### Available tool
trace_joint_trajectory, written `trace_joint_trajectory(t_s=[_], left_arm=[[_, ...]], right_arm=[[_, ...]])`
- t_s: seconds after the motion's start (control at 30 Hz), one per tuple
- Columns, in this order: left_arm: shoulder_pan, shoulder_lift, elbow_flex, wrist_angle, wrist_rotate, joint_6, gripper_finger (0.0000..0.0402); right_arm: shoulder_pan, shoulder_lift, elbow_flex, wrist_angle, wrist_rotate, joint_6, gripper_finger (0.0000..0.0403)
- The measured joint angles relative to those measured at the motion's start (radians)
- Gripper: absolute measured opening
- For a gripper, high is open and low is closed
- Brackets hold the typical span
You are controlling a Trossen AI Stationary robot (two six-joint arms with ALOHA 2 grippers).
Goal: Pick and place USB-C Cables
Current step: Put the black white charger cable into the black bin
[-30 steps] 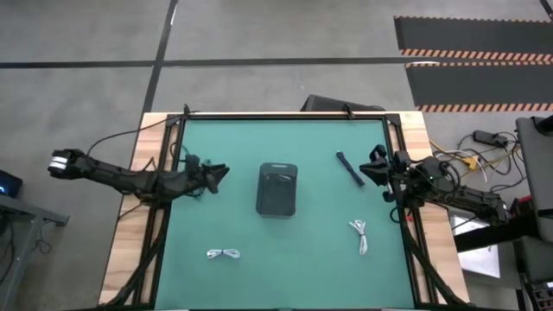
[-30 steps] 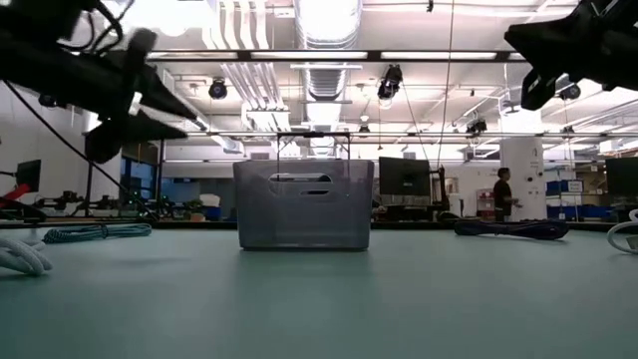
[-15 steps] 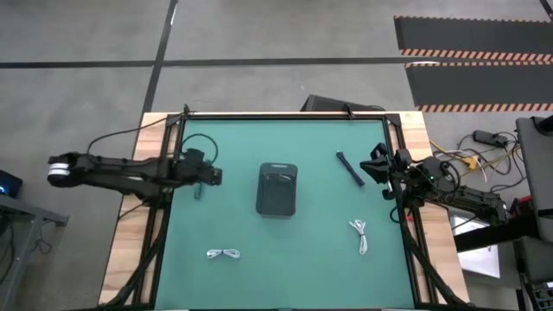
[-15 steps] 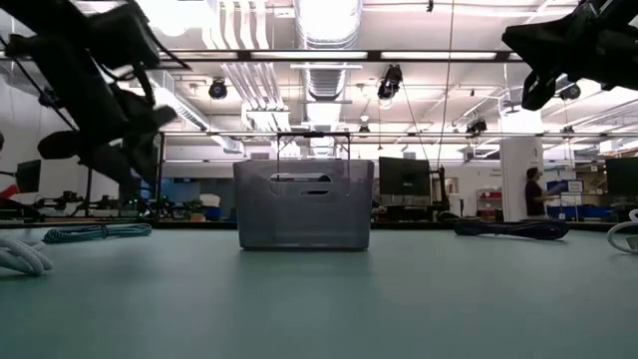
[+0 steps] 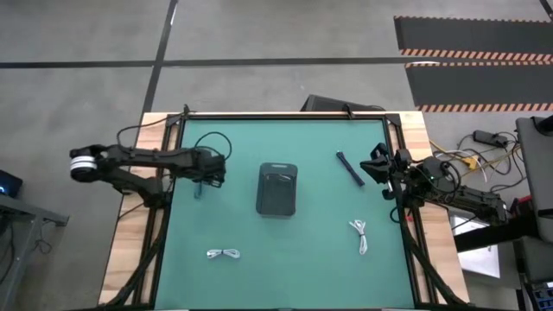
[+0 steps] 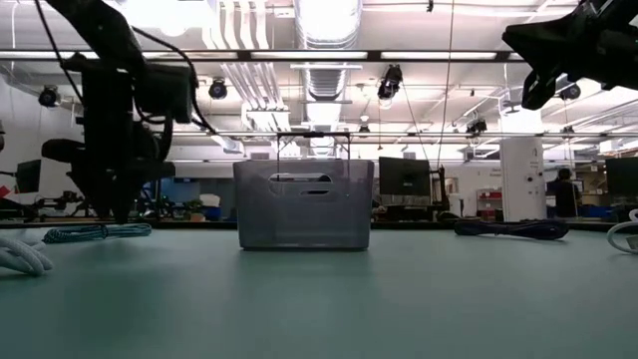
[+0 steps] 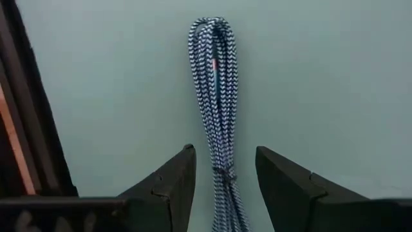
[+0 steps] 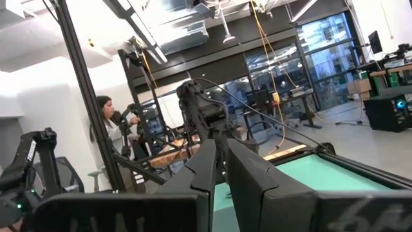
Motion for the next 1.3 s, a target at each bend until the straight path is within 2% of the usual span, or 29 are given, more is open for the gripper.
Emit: trace_joint_trajectory(t_s=[0.37, 0.97, 1.07, 1.3], left_arm=[[0.042, 0.118, 0.008, -0.003, 0.013, 0.026, 0.0145], [0.044, 0.125, 0.008, -0.001, 0.013, 0.032, 0.0142], [0.044, 0.125, 0.007, 0.004, 0.015, 0.031, 0.0120], [0.044, 0.126, 0.005, -0.005, 0.012, 0.031, 0.0026]], right_arm=[[0.000, 0.000, 0.000, 0.000, 0.000, -0.001, 0.0027], [0.000, 0.000, 0.000, -0.001, 0.000, -0.001, 0.0027], [0.000, 0.000, 0.000, -0.001, 0.000, -0.001, 0.0027], [0.000, 0.000, 0.000, -0.001, 0.000, -0.001, 0.0027]])
